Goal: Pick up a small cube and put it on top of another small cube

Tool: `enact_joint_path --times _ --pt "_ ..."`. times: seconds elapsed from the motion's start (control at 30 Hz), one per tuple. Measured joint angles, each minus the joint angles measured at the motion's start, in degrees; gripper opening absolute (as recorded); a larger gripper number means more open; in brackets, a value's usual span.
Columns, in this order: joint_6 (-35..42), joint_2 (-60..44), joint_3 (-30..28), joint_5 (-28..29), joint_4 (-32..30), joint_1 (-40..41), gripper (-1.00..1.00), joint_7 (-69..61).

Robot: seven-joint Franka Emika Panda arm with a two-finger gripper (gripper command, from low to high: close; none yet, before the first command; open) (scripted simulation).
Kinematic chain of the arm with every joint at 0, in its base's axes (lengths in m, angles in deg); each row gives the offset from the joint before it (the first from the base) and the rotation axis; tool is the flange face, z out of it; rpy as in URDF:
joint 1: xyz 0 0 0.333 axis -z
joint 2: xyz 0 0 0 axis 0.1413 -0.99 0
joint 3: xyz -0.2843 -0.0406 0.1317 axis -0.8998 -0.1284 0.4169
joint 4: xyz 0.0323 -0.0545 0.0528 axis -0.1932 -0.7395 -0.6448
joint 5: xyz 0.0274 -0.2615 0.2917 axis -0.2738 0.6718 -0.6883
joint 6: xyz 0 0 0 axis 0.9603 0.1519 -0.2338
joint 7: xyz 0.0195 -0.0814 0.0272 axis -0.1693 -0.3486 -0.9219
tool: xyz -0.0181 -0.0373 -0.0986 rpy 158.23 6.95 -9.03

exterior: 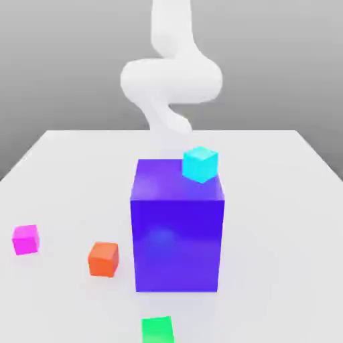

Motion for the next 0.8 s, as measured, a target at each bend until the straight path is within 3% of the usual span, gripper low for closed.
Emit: enact_joint_path --times 0.5,0.7,0.8 --pt "-16.98 -31.27 -14.28 -1.04 -12.39 17.65 0.0 11.88" --pt "-23.52 -44.2 -19.07 -6.61 -17.22 25.94 0.0 12.89" --pt "-27.27 -50.77 -17.97 -11.53 -18.22 29.1 0.0 10.9"
